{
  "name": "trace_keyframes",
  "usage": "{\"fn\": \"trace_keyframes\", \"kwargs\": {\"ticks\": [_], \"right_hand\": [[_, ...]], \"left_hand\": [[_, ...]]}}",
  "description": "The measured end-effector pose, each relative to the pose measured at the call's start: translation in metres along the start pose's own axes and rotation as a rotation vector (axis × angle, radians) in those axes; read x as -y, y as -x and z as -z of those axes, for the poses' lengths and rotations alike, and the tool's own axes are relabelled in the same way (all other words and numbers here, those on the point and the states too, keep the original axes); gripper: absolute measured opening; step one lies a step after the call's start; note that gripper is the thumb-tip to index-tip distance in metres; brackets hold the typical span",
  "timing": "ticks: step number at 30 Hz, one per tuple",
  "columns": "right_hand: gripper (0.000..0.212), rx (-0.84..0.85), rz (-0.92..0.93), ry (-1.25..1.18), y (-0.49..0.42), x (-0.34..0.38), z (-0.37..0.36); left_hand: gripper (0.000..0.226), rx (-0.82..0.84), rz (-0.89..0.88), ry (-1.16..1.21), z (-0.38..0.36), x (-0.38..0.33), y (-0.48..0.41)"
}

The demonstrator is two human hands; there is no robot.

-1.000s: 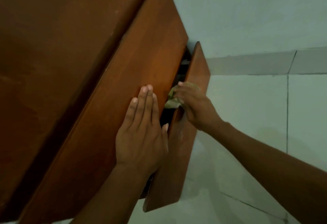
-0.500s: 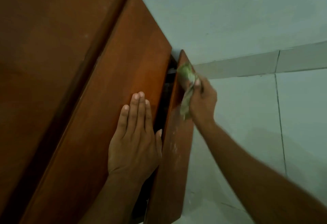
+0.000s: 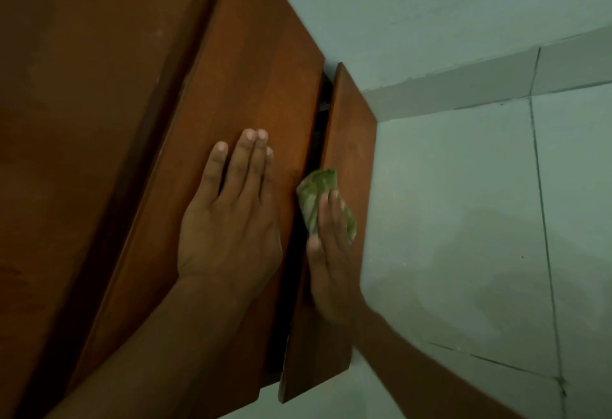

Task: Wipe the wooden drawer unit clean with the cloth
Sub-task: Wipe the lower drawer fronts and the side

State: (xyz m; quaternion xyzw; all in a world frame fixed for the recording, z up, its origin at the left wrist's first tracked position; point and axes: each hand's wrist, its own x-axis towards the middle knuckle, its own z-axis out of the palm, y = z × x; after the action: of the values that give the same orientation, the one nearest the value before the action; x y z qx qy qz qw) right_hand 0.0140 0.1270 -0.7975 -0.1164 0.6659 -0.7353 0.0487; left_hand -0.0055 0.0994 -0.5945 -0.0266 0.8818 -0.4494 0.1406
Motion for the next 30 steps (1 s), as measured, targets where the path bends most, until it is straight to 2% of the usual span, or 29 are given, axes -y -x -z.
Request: {"fn": "trace_keyframes", "kwargs": {"ticks": [7, 10, 13, 15, 17, 19, 23, 27, 30], "right_hand": [[0.064, -0.115, -0.164, -0.049, -0.116, -0.042, -0.009], [0.053, -0.22, -0.241, -0.045, -0.152, -0.051, 0.004], [0.037, -0.35, -0.416, -0.064, -0.181, -0.059, 0.023], [0.034, -0.391, -0.507, -0.139, -0.184, -0.057, 0.032], [0.027, -0.425, -0.488, -0.156, -0.153, -0.043, 0.038], [0.018, -0.418, -0.409, -0.171, -0.079, -0.024, 0.037], [0.033, -0.29, -0.29, -0.388, 0.083, 0.015, 0.001], [0.047, -0.238, -0.143, -0.095, 0.115, -0.003, -0.04], [0.051, -0.138, -0.188, -0.065, 0.091, -0.012, -0.043]], "left_hand": [[0.08, 0.049, -0.044, -0.025, 0.0, 0.002, -0.002], [0.079, 0.025, -0.045, -0.043, -0.002, 0.001, -0.004], [0.08, 0.027, -0.059, -0.07, -0.004, -0.001, -0.006], [0.079, 0.032, -0.061, -0.082, -0.004, -0.002, -0.006], [0.077, 0.033, -0.065, -0.079, -0.005, -0.003, -0.006], [0.076, 0.028, -0.068, -0.065, -0.007, -0.003, -0.006], [0.078, 0.032, -0.075, -0.077, -0.007, -0.003, -0.006], [0.078, 0.01, -0.051, -0.07, -0.009, -0.004, -0.007], [0.078, -0.016, -0.046, -0.061, -0.011, -0.004, -0.007]]}}
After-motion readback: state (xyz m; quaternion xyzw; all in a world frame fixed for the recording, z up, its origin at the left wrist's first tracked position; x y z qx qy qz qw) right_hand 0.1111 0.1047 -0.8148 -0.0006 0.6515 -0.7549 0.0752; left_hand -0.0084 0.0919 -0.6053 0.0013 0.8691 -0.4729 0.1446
